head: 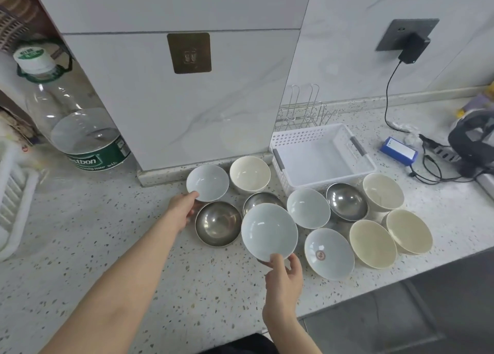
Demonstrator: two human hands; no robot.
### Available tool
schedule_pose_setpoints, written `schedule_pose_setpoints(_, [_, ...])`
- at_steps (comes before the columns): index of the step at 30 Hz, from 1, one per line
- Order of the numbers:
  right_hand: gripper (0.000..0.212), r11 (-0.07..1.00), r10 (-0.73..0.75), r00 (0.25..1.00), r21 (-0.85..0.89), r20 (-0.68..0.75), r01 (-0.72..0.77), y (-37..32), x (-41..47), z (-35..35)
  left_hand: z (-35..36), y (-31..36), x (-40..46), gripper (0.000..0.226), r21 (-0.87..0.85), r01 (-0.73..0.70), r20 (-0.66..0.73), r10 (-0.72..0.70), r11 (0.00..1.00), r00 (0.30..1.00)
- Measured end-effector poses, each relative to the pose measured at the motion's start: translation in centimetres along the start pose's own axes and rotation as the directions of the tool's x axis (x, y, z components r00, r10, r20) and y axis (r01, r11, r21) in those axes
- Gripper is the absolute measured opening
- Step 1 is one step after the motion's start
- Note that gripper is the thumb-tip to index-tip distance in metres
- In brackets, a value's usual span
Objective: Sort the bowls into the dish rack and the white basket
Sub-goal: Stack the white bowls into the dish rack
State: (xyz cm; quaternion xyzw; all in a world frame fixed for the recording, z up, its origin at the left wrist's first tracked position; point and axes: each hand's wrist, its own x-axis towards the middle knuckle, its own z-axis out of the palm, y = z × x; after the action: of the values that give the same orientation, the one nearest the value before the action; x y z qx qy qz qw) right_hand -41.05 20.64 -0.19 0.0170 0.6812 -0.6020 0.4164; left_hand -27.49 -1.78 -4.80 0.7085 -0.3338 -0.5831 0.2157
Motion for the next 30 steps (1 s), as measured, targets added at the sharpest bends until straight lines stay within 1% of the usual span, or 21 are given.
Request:
schedule_pose_setpoints(3, [0.025, 0.999, -0.035, 0.998, -0.023, 0.055, 0.036, -0.6, 0.4, 0.2, 0.3, -0.2, 0.1, 0.008, -0.028, -0.021, -0.009, 0.021, 0.999, 1.0])
schedule_pose_setpoints(7, [0.023, 0.997, -0.063, 0.995, -0.05, 0.079, 0.067, -1.0, 1.0, 0.7, 0.2, -0.2, -0.1, 0.011, -0.071, -0.069, -0.092, 0.063, 0.995, 0.994])
schedule_pose_setpoints(10, [0.024, 0.995, -0.076, 0.991, -0.059, 0.109, 0.082, -1.3, 1.0, 1.2, -0.9, -0.2, -0.7, 0.011, -0.058, -0.097, -0.136, 0.089, 0.994, 0.987])
schedule_pose_setpoints(14, [0.028, 0.994, -0.07, 0.985, -0.072, 0.159, 0.083, -1.5, 1.0, 2.3, -3.6, -0.8, -1.9, 0.012, -0.066, -0.135, -0.197, 0.12, 0.989, 0.973])
schedule_pose_setpoints(17, [0.039, 0.992, -0.086, 0.978, -0.078, 0.188, 0.102, -1.7, 0.4, 3.4, -6.1, -1.4, -3.2, 0.013, -0.073, -0.165, -0.221, 0.145, 0.984, 0.964])
schedule_pose_setpoints(24, [0.041, 0.99, -0.09, 0.974, -0.083, 0.208, 0.11, -0.5, -2.1, 7.1, -11.9, -2.0, -7.3, 0.014, -0.056, -0.191, -0.208, 0.176, 0.98, 0.962])
schedule_pose_setpoints(30, [0.042, 0.983, -0.155, 0.965, -0.068, 0.21, 0.173, 2.2, -6.3, 11.8, -19.7, -2.7, -9.9, 0.019, -0.057, -0.287, -0.188, 0.272, 0.956, 0.944])
